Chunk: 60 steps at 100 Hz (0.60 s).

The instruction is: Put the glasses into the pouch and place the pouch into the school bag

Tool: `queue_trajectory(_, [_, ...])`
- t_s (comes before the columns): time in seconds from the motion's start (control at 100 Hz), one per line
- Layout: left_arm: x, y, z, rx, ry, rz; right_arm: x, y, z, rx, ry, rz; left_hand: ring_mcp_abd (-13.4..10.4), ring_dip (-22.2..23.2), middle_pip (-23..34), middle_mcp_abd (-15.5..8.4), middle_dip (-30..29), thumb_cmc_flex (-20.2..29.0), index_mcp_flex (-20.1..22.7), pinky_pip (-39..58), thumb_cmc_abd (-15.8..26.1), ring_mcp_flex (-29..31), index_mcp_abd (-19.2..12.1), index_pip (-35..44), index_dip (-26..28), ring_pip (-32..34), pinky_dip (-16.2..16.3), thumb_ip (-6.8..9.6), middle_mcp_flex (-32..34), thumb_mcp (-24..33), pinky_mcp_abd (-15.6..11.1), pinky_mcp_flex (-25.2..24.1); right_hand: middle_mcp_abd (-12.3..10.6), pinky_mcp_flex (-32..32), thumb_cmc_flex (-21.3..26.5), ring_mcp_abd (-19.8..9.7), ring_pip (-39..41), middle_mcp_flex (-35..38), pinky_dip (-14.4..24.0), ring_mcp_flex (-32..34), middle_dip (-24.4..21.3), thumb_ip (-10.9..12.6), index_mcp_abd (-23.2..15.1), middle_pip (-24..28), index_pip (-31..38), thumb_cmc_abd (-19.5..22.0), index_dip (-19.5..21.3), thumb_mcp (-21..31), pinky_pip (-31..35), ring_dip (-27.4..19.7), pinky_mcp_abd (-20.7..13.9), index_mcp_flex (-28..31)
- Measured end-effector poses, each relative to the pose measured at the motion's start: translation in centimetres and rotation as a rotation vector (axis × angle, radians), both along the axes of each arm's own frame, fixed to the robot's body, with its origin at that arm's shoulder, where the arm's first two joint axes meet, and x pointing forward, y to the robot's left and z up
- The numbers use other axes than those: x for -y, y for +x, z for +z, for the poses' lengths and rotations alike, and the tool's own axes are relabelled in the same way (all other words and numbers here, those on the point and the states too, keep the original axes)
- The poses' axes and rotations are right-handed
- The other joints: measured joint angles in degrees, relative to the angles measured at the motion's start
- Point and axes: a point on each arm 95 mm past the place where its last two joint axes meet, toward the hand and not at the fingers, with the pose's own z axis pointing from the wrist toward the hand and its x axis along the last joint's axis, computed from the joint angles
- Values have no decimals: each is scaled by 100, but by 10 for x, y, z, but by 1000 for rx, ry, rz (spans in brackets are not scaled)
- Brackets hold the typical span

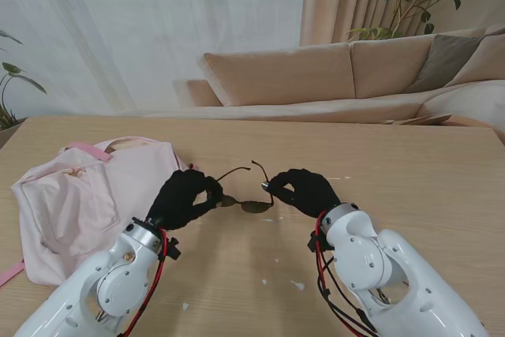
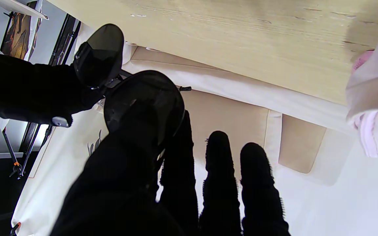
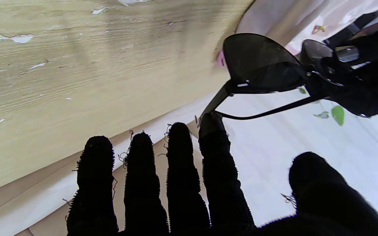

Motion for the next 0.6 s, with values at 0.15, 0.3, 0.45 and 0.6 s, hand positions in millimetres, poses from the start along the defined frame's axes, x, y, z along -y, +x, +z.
queue_trajectory(0.15, [1, -1, 2, 22, 3, 3, 1, 1, 0, 22, -61, -69, 0, 0, -3, 15, 1, 0, 34, 0, 0, 0, 9, -13, 20, 0, -1, 0, 12, 0, 2, 0, 194, 82, 11, 177, 214, 86, -10, 43, 106, -4, 214, 129, -28, 34, 62, 41, 194, 77, 98, 2])
queue_trajectory(0.3, [1, -1, 3, 26, -3, -1, 1, 1, 2, 26, -61, -78, 0, 0, -3, 15, 2, 0, 46, 1, -5, 0, 13, -17, 20, 0, -3, 0, 16, 0, 6, 0, 221, 118, 11, 177, 265, 87, -13, 54, 132, -4, 254, 133, -94, 35, 67, 41, 262, 92, 98, 2])
queue_trajectory(0.45, [2, -2, 4, 24, -19, -13, 0, 0, 2, -2, -70, -57, 0, 0, -3, 15, 2, 0, 47, 1, -6, 0, 15, -18, 22, 0, -4, 0, 18, 0, 7, 0, 227, 118, 11, 177, 266, 86, -64, 55, 148, -4, 261, 191, -97, 38, 73, 41, 262, 93, 98, 2])
queue_trajectory(0.6, [3, -3, 5, 26, -26, -24, -2, 2, 3, -1, -61, -43, 0, 0, -4, 15, 2, 0, 47, 1, -7, 1, 15, -19, 38, 0, -7, 0, 19, 0, 8, 0, 227, 118, 11, 177, 266, 86, -69, 56, 148, -4, 247, 191, -97, 79, 145, 41, 262, 93, 98, 4])
